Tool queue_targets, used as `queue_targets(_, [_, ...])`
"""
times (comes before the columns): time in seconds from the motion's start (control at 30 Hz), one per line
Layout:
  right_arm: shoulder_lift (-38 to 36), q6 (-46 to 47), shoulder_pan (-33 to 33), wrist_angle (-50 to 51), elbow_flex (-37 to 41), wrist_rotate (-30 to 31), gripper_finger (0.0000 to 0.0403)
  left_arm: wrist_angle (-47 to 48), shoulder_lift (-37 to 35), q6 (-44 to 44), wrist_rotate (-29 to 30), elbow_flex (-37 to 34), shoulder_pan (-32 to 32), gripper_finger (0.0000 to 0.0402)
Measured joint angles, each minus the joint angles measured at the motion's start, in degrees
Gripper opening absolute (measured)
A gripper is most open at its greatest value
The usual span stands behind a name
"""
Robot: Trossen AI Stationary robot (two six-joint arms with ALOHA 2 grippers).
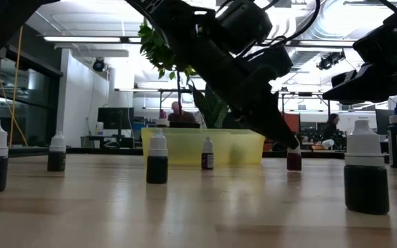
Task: Pick & Place food coloring
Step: Put the small orange food coloring bottle into the yellow bin
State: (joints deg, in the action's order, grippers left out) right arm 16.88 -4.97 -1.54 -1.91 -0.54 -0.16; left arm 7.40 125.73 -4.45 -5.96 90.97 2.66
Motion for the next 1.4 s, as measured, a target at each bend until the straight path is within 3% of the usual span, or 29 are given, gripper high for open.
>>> queue_targets(0.4, [-0.01, 0.0, 0.0, 0.0, 0.0, 0.0, 0.0, 18.28, -0.55, 13.37, 9.14, 15.96, -1.54, 0.0027])
queue_targets(0.57, [-0.02, 0.02, 0.0, 0.0, 0.0, 0.0, 0.0, 19.83, -1.8, 15.69, 9.59, 16.95, -2.34, 0.0027])
queue_targets(0.7, [-0.02, 0.0, 0.02, 0.07, 0.0, 0.0, 0.0, 18.87, -4.6, 15.35, 9.89, 13.7, -3.36, 0.0027])
queue_targets(1.07, [-0.02, 0.0, 0.02, 0.15, 0.0, -0.02, 0.0, 12.18, -15.48, 12.77, 11.67, -4.78, -9.1, 0.0027])
queue_targets(1.4, [0.15, 0.0, 0.0, 0.28, 0.0, -0.07, 0.0, 10.89, -16.26, 12.31, 12.39, -7.3, -15.7, 0.0027])
